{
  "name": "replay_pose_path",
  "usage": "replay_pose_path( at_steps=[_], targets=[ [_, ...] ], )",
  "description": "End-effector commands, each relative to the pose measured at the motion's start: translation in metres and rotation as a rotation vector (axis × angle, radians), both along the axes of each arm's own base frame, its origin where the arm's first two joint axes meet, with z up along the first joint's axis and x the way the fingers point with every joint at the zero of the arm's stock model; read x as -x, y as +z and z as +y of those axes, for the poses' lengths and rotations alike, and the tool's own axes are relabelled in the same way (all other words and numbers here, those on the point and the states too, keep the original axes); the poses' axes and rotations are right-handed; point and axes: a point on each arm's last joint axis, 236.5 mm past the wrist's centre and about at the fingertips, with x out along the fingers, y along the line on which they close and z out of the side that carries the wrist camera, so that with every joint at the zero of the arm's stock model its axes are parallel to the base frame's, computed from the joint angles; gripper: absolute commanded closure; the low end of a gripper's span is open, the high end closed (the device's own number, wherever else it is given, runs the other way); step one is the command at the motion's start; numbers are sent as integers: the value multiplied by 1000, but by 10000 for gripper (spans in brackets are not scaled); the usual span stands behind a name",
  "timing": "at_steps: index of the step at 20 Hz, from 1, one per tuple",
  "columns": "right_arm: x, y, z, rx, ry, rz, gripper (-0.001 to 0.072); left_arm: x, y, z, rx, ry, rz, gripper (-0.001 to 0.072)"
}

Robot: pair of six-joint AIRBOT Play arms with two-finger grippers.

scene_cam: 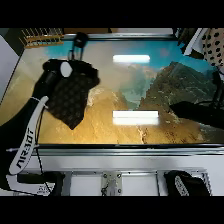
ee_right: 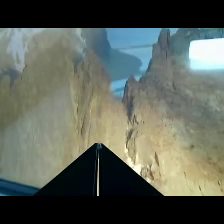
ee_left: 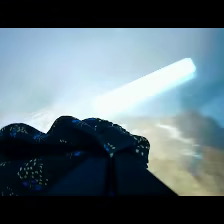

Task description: Fold the clothes and pants, and hang the long-sleeved shirts on hangers.

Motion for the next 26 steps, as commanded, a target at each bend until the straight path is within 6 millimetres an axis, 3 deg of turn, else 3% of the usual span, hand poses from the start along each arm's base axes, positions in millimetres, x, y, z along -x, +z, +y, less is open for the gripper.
replay_pose_path(
  at_steps=[1, 2, 3, 4, 5, 8, 11, 13, 15, 17, 20, 24, 26],
  targets=[
    [-26, 25, -12, -16, -82, -136, 702, 90, 14, -130, 72, -350, 21, 696],
    [-27, 26, -13, -15, -86, -142, 703, 107, 4, -147, 67, -386, 56, 696],
    [-27, 26, -13, -14, -85, -141, 703, 116, -5, -157, 80, -384, 93, 577],
    [-26, 25, -13, -11, -84, -139, 703, 119, -12, -159, 94, -364, 126, 230],
    [-26, 24, -13, -7, -83, -136, 702, 116, -18, -153, 117, -312, 168, 84],
    [-26, 24, -14, -5, -83, -136, 702, 84, -46, -83, 178, -11, 357, 86],
    [-26, 24, -13, -5, -83, -136, 702, 64, -90, 19, 218, 275, 495, 86],
    [-26, 24, -13, -6, -83, -136, 702, 65, -129, 84, 263, 485, 602, 86],
    [-25, 23, -13, -6, -81, -133, 702, 75, -168, 126, 323, 638, 713, 86],
    [-25, 22, -12, -6, -79, -129, 702, 82, -195, 130, 439, 683, 820, 86],
    [-25, 22, -12, -7, -78, -129, 703, 75, -219, 115, 527, 660, 892, 86],
    [-24, 21, -12, -6, -75, -124, 702, 47, -221, 89, 527, 604, 876, 86],
    [-19, 11, -8, -9, -50, -74, 703, 37, -218, 74, 518, 566, 859, 88]
  ],
)
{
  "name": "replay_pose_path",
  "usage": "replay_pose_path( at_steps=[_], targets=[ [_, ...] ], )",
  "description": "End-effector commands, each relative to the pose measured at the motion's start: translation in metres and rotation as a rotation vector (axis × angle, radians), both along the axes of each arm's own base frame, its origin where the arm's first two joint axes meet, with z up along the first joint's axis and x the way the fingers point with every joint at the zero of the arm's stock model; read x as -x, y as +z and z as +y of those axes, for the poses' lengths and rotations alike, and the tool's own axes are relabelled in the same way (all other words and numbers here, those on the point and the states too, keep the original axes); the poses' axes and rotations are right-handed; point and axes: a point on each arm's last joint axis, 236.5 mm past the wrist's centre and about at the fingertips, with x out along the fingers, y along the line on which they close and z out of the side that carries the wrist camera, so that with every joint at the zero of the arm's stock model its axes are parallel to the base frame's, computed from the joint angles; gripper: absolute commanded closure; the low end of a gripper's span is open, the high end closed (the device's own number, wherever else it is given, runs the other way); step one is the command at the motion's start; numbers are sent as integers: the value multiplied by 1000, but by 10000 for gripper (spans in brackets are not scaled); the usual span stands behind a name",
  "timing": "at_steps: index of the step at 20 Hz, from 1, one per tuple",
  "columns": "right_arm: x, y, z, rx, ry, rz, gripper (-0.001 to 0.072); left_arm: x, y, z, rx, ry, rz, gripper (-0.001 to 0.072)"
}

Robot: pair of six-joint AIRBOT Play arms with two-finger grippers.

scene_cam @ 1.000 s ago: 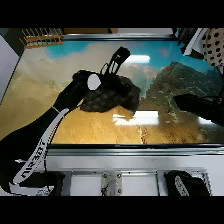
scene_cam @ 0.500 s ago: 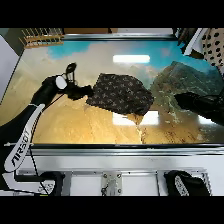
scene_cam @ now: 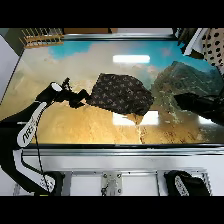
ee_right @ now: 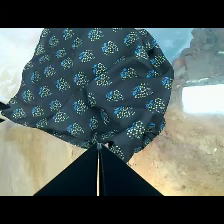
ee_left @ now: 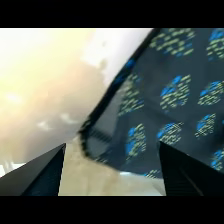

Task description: Fold the clothes and pants, and hang the long-sleeved shirts on hangers.

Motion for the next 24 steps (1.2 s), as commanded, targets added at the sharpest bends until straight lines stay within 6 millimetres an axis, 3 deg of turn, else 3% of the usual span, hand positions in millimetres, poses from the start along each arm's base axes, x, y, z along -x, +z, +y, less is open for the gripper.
replay_pose_path(
  at_steps=[1, 2, 3, 6, 7, 8, 9, 10, 13, 16, 20, 22, 24],
  targets=[
    [8, -19, 7, -4, 43, 88, 703, -18, -1, -22, 14, -38, -29, 219],
    [11, -34, 7, 9, 62, 146, 703, -22, 2, -24, 13, -40, -43, 511],
    [12, -51, 5, 46, 77, 202, 704, -27, 6, -24, 13, -37, -60, 696],
    [16, -114, -6, 236, 92, 370, 704, -39, 26, -9, 13, -16, -105, 697],
    [16, -132, -1, 272, 114, 409, 700, -40, 32, -4, 12, -12, -118, 697],
    [14, -150, 14, 270, 155, 436, 585, -41, 36, -1, 8, -18, -131, 696],
    [13, -168, 32, 243, 190, 465, 187, -40, 37, 1, 8, -25, -132, 696],
    [10, -184, 46, 229, 214, 490, -6, -38, 36, 1, 10, -34, -122, 696],
    [-4, -234, 70, 244, 246, 539, 2, -34, 34, 0, 10, -53, -114, 696],
    [-30, -267, 79, 227, 176, 516, 3, -34, 34, 0, 9, -54, -116, 696],
    [-64, -280, 76, 177, 49, 441, 12, -35, 35, 0, 8, -51, -119, 696],
    [-77, -278, 74, 156, 5, 398, 201, -37, 35, 1, 6, -46, -126, 696],
    [-88, -273, 73, 150, -16, 349, 228, -39, 35, 2, 5, -42, -131, 696]
  ],
)
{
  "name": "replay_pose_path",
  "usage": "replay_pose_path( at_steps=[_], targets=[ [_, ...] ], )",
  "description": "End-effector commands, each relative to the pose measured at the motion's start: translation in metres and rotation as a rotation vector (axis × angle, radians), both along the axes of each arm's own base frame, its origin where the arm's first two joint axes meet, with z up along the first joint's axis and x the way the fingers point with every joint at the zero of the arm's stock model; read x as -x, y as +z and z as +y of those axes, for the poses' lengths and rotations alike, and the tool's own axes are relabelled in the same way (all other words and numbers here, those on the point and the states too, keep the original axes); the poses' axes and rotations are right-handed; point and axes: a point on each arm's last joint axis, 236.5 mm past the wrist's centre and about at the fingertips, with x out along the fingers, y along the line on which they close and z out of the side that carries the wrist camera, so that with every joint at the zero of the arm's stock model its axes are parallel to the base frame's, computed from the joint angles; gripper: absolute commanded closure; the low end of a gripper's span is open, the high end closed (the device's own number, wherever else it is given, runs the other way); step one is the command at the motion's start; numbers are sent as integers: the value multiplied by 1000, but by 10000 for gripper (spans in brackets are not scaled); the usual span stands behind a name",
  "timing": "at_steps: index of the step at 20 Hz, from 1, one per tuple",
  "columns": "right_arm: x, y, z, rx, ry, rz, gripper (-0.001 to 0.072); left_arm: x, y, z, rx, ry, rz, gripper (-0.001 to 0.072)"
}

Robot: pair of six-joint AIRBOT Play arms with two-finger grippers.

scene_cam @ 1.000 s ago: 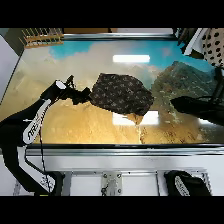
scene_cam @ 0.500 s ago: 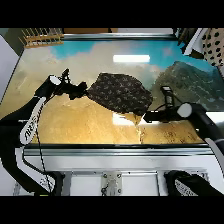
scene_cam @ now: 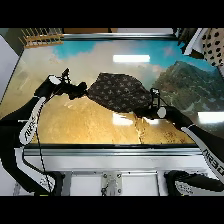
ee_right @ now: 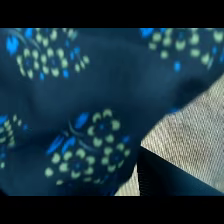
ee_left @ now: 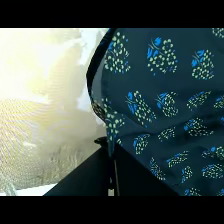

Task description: Fold the clothes and pants, and hang the long-sleeved shirts on hangers.

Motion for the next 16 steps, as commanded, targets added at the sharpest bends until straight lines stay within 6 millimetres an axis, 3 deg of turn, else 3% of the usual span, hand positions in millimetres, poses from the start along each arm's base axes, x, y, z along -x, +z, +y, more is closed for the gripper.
replay_pose_path(
  at_steps=[1, 3, 4, 5, 6, 8, 9, 10, 12, 14, 16],
  targets=[
    [-27, 6, -3, -19, -73, -107, 228, -3, 1, 1, -2, 8, -9, 696],
    [-32, 6, -4, -24, -89, -124, 239, -3, 1, 1, -2, 7, -9, 696],
    [-32, 5, -4, -22, -88, -122, 378, -3, 1, 1, -2, 8, -9, 697],
    [-32, 4, -4, -21, -87, -121, 611, -3, 1, 1, -2, 8, -10, 696],
    [-33, 8, -5, -22, -88, -129, 704, -3, 3, 2, -2, 8, -14, 696],
    [-40, 35, -10, 10, -47, -172, 705, -10, 28, 13, 0, 28, -68, 696],
    [-44, 62, -19, 47, -13, -206, 705, -19, 56, 22, -5, 40, -134, 697],
    [-48, 95, -28, 91, 32, -249, 705, -28, 98, 34, -12, 44, -227, 696],
    [-44, 181, -43, 154, 116, -356, 705, -34, 203, 55, -34, 50, -447, 696],
    [-21, 271, -55, 169, 131, -466, 705, -11, 317, 70, -61, 49, -663, 696],
    [13, 342, -59, 165, 127, -582, 706, 31, 409, 74, -93, 38, -841, 696]
  ],
)
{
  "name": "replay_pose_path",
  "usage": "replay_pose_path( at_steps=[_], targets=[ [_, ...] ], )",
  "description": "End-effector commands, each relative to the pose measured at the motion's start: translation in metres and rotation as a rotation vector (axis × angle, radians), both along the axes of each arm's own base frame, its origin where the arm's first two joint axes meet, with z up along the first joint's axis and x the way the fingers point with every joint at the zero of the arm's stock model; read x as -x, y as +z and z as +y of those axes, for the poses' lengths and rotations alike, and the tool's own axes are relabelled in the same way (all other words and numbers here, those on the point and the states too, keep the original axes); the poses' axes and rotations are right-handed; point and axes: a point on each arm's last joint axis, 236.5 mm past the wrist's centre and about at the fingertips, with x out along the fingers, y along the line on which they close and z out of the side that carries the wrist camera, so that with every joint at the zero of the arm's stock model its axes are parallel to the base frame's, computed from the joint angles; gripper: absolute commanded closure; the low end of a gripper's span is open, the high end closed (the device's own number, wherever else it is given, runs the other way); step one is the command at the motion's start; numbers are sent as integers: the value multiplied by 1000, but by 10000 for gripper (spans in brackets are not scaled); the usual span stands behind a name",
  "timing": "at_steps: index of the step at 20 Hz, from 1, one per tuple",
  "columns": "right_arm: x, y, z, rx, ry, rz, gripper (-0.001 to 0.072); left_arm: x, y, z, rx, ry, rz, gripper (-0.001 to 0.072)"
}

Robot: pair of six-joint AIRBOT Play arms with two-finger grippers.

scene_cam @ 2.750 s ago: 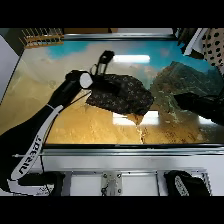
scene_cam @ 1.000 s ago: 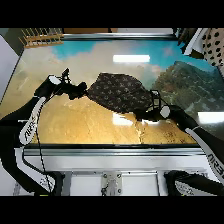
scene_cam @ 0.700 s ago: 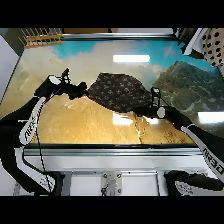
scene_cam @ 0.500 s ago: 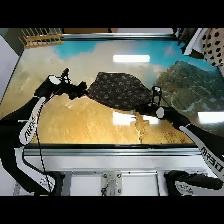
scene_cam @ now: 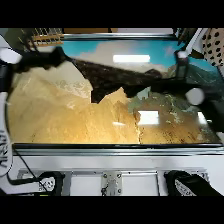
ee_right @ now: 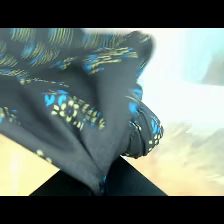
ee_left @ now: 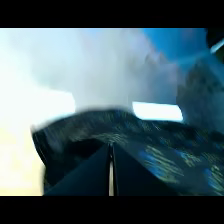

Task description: Fold the clothes and pants, and hang the long-sleeved shirts on hangers.

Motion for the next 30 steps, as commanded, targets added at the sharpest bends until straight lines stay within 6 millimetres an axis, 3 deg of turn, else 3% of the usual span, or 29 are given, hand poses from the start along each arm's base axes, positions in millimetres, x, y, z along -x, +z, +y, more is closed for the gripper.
replay_pose_path(
  at_steps=[1, 3, 5, 6, 8, 11, 16, 18, 22, 23, 24, 25, 27, 28, 30],
  targets=[
    [68, 115, -12, 32, 42, -159, 705, 78, 154, 5, -66, -24, -293, 696],
    [107, 147, -11, -14, 42, -220, 705, 130, 203, -5, -102, -53, -393, 696],
    [143, 152, -12, -61, 25, -192, 705, 172, 232, -13, -129, -69, -468, 696],
    [158, 149, -12, -68, 24, -163, 705, 187, 240, -15, -132, -65, -496, 697],
    [175, 140, -12, -60, 34, -112, 705, 198, 234, -14, -121, -47, -501, 697],
    [177, 133, 6, -97, 101, -66, 706, 184, 184, -9, -86, -20, -400, 697],
    [155, 117, 87, -259, 408, 34, 706, 144, 66, -2, -36, -10, -125, 696],
    [134, 105, 130, -304, 513, 45, 706, 129, 29, 1, -22, -6, -38, 697],
    [115, 66, 251, -330, 697, 0, 686, 108, -21, 8, -8, 3, 79, 696],
    [116, 53, 274, -314, 731, -9, 452, 104, -27, 12, -5, 13, 95, 696],
    [117, 43, 286, -307, 744, -3, 95, 101, -34, 19, -1, 27, 112, 696],
    [114, 36, 288, -298, 742, 6, -7, 99, -40, 26, 1, 39, 132, 680],
    [98, 28, 267, -223, 711, -7, -4, 101, -55, 41, 9, 56, 189, 176],
    [89, 26, 249, -188, 684, -2, -2, 104, -66, 46, 6, 46, 226, 130],
    [74, 14, 205, -121, 611, 55, -2, 112, -95, 51, -18, 9, 328, 138]
  ],
)
